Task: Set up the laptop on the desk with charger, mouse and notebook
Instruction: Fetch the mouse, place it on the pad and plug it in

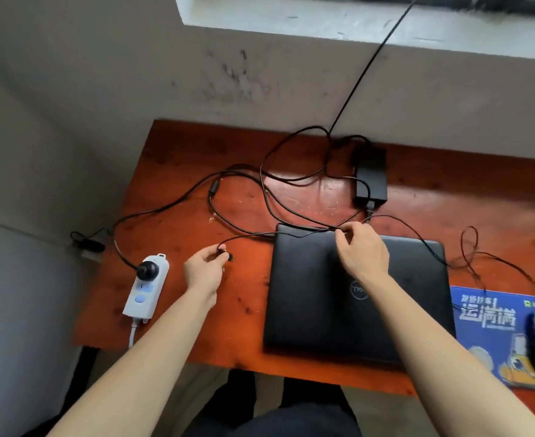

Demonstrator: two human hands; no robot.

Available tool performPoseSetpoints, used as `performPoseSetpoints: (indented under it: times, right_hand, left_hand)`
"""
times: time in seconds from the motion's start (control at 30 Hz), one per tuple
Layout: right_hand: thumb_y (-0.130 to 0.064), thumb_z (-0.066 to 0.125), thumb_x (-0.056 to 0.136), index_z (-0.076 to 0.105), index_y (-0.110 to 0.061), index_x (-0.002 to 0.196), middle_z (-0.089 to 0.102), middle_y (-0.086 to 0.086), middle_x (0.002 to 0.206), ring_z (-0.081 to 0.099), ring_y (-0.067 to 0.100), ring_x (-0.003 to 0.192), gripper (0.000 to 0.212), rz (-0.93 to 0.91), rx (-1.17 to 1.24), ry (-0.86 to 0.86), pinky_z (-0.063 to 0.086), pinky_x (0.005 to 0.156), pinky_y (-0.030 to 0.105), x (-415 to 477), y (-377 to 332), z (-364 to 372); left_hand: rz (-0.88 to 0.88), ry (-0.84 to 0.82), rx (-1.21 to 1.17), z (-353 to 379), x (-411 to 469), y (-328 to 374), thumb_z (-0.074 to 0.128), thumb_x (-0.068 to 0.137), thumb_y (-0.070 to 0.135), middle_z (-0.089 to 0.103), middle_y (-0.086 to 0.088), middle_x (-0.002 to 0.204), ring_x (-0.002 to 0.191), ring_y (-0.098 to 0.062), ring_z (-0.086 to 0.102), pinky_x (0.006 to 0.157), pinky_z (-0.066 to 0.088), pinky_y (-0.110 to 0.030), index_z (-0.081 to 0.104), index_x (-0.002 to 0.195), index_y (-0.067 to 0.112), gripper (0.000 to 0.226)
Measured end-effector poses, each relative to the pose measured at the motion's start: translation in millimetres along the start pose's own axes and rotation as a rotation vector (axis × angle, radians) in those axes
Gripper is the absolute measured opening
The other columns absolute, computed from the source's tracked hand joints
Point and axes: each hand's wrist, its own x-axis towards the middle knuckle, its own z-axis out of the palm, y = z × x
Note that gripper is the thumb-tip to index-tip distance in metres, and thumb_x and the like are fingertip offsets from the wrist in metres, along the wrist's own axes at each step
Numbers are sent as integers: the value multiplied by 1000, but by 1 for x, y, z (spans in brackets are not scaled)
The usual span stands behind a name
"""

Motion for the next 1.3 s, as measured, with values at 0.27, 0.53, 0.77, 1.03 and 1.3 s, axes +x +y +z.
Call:
performPoseSetpoints:
  times: [0.27,0.53,0.77,1.03,1.3]
  right_hand:
    - [-33,62,94,76,-25,106,76,-9,80,70,12,88,21,304,439,21,52,95,33,-58,-30,64]
    - [-24,65,95,74,-18,106,70,-9,69,63,4,57,15,243,666,187,57,69,30,-14,-51,69]
    - [3,57,97,59,3,120,69,11,91,72,11,74,23,331,1197,249,59,75,22,60,-77,62]
    - [-13,60,85,78,-17,107,77,4,102,71,13,95,29,13,132,137,49,94,19,57,-81,82]
    - [-18,63,91,60,-7,131,52,18,138,47,30,131,42,-347,104,253,30,112,19,-55,-65,102]
  left_hand:
    - [79,-124,21,-21,12,-38,71,89,14,74,4,82,78,-9,70,65,53,-21,72,98,20,11]
    - [91,-162,-8,-33,17,-46,77,85,28,76,7,77,69,-4,71,47,49,-16,73,89,17,12]
    - [108,-139,-37,-31,18,-48,74,87,33,76,11,77,70,-7,73,43,47,-15,72,93,20,14]
    - [205,-86,29,-22,23,-56,74,85,40,75,11,75,63,-8,72,53,48,-23,72,79,31,11]
    - [227,-192,10,-28,25,-62,73,88,16,76,2,81,64,-9,72,50,45,-13,73,97,23,11]
